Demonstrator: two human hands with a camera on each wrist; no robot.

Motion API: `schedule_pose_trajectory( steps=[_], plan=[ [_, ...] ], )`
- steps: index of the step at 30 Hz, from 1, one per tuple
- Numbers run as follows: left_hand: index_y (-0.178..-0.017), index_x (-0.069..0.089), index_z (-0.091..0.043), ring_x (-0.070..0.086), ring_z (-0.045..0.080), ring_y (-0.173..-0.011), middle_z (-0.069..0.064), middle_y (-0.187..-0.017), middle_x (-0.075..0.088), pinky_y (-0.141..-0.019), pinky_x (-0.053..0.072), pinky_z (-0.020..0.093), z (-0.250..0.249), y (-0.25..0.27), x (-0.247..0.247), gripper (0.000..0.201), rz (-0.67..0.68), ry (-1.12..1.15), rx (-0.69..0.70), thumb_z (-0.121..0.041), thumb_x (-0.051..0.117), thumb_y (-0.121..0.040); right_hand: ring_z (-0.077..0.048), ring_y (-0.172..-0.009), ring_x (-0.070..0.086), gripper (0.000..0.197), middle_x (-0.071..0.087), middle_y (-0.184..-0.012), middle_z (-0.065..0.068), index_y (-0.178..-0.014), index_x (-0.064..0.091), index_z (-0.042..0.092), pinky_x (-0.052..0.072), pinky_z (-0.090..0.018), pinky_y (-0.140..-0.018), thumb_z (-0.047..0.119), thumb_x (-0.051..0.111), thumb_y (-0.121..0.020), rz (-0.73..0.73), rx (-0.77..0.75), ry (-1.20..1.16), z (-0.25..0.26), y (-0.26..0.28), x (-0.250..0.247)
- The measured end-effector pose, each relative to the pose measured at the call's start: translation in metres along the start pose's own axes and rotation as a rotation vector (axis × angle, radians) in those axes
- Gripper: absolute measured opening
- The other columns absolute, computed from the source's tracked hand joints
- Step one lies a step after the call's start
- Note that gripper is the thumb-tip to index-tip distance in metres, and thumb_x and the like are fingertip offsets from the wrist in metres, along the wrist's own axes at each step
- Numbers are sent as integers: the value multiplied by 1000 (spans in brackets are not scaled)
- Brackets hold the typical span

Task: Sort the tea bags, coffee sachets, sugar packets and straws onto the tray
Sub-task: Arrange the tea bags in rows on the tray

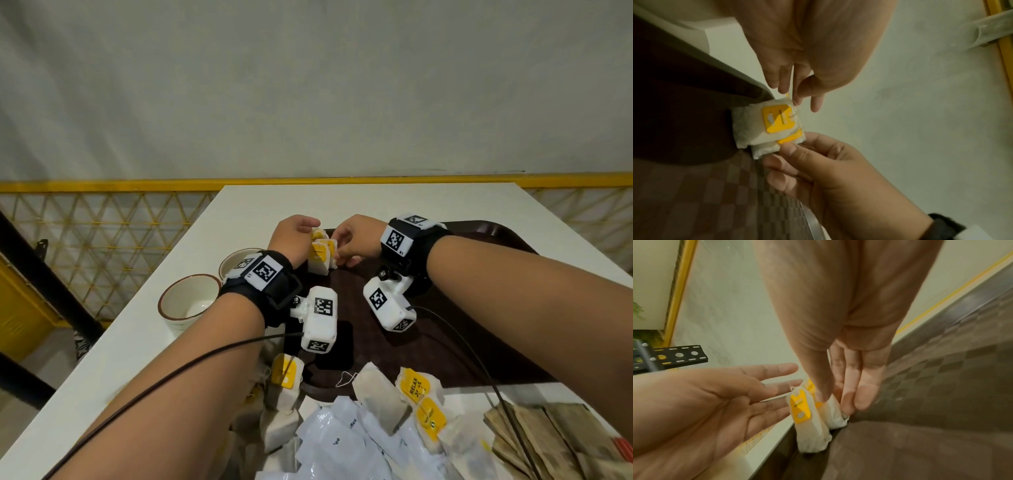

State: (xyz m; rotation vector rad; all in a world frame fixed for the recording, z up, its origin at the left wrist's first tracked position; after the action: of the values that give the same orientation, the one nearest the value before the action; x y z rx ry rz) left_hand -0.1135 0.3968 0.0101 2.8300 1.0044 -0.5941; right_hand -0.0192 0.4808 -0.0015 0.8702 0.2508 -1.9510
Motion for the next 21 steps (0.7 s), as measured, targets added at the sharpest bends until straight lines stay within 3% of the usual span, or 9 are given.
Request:
schedule_pose_trajectory(
  steps=[4, 9, 13, 15, 18, 21],
  plan=[
    [-115, 63, -8, 58, 27, -110, 15, -121, 60, -98, 47, 40, 3, -7, 0, 35, 69, -66, -9, 6, 48, -87, -16, -71, 65, 17, 66, -89, -16, -105, 64, -2, 57, -21, -63, 3, 63, -88, -51, 16, -6, -3, -8, -4],
    [-123, 61, -4, 51, 26, -122, 14, -131, 55, -97, 41, 27, 11, -20, -10, 45, 56, -141, -93, 12, 38, -88, -18, -77, 63, 11, 64, -88, -15, -95, 67, 0, 57, -27, -73, 9, 64, -90, -60, 34, -21, -3, -14, -4],
    [-127, 57, 1, 50, 26, -125, 14, -136, 53, -105, 40, 31, 10, -34, -13, 37, 116, -239, -223, 4, 41, -94, -17, -72, 63, 17, 65, -84, -14, -100, 68, -6, 58, -24, -69, 7, 63, -90, -50, 24, -41, -3, -16, -3],
    [-127, 56, 2, 57, 28, -119, 16, -130, 58, -98, 48, 33, 6, -43, -15, 33, 160, -358, -223, -4, 46, -95, -12, -65, 63, 19, 64, -79, -12, -104, 66, -8, 57, -19, -61, 5, 62, -90, -30, 40, -89, -5, -16, -1],
    [-121, 61, -1, 62, 29, -111, 16, -120, 64, -89, 51, 33, 1, -54, -11, 30, 251, -515, -191, -8, 53, -93, -15, -68, 64, 19, 63, -80, -15, -105, 64, -9, 56, -21, -62, 4, 60, -91, 20, 75, -205, -10, -16, 3],
    [-119, 62, 0, 65, 28, -105, 16, -118, 66, -78, 53, 30, -2, -62, -8, 29, 311, -604, -173, -8, 55, -93, -18, -73, 63, 21, 65, -83, -13, -86, 67, -1, 55, -26, -69, 17, 58, -95, -26, 89, -242, -14, -19, -5]
  ],
)
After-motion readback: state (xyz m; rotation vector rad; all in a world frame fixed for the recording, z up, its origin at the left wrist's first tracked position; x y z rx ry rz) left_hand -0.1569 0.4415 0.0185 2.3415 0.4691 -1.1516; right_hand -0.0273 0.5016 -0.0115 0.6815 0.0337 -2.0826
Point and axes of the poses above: each hand's wrist, its own y-axis away from the middle knuckle, its own x-axis out of the palm, z = x × y, the point moved 8 cm from there along -y, towards the middle knuckle
